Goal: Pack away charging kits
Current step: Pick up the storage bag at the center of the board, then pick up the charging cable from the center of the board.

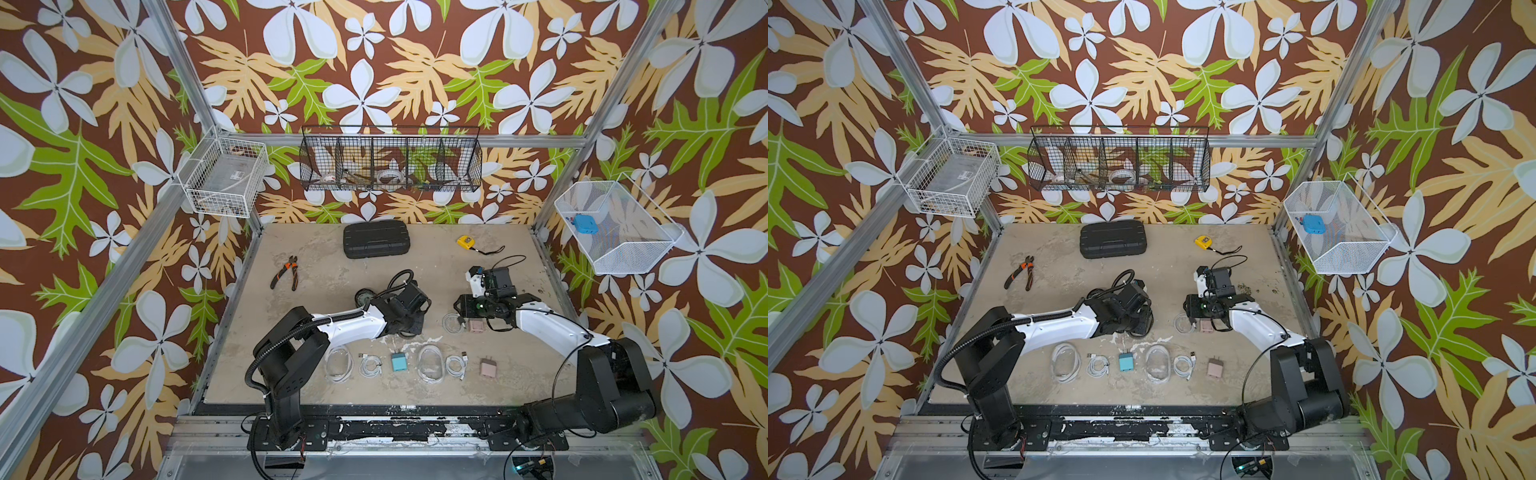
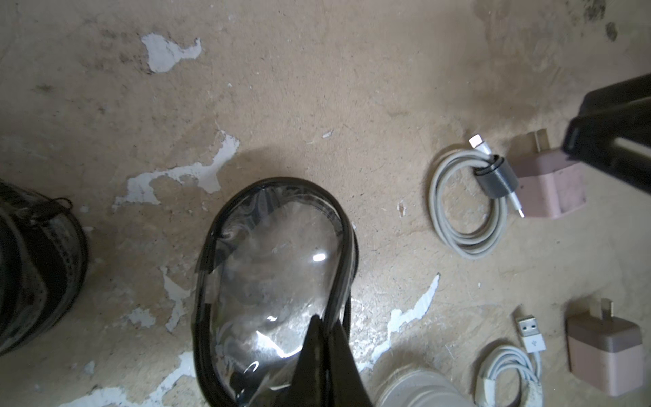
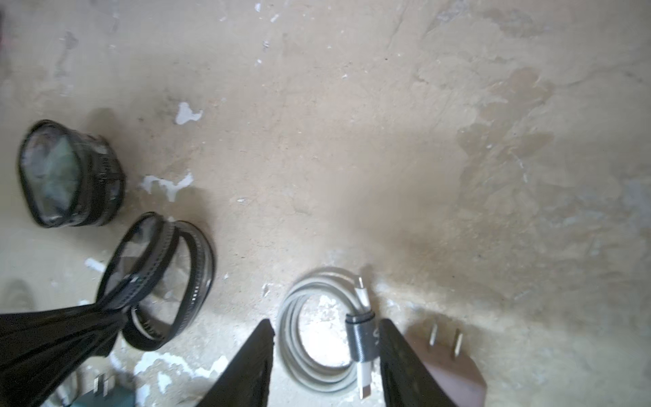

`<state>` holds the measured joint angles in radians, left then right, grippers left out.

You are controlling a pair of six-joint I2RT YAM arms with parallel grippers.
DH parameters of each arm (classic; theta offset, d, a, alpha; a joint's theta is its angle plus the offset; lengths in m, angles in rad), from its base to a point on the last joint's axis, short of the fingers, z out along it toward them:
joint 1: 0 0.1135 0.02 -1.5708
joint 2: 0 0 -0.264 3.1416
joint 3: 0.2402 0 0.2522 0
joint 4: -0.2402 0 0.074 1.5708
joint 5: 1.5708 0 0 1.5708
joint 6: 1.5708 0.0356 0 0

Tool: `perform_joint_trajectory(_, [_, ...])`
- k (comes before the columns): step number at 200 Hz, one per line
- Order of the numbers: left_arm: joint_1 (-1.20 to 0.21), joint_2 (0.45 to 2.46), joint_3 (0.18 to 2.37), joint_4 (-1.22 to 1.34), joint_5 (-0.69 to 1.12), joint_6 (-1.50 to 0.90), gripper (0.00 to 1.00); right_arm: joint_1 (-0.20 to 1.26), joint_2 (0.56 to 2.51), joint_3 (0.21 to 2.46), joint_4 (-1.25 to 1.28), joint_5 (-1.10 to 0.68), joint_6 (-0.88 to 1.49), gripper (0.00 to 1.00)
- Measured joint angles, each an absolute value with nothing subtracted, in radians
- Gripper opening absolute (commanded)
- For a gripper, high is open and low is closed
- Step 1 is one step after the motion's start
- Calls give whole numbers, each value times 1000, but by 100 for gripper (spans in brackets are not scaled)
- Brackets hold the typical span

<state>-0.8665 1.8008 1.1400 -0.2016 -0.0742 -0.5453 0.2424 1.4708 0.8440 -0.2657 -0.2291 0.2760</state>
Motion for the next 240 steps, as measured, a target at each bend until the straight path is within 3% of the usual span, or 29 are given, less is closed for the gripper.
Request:
perform_joint_trajectory(78, [-841, 1782, 1122, -150, -47, -545, 0, 315, 1610, 896, -357, -89, 246, 52])
perform_joint_trajectory(128, [-839, 1797, 1150, -141, -44, -544, 0, 317, 1636, 884, -368, -78, 242, 43])
perform_joint_trajectory(185, [-838, 1821, 1207, -154, -46, -545, 0, 321, 1635, 863, -334, -77, 236, 15])
perform_joint_trajectory(240, [-838, 1829, 1223, -162, -48, -550, 0, 322, 1479, 893, -360, -79, 260, 8])
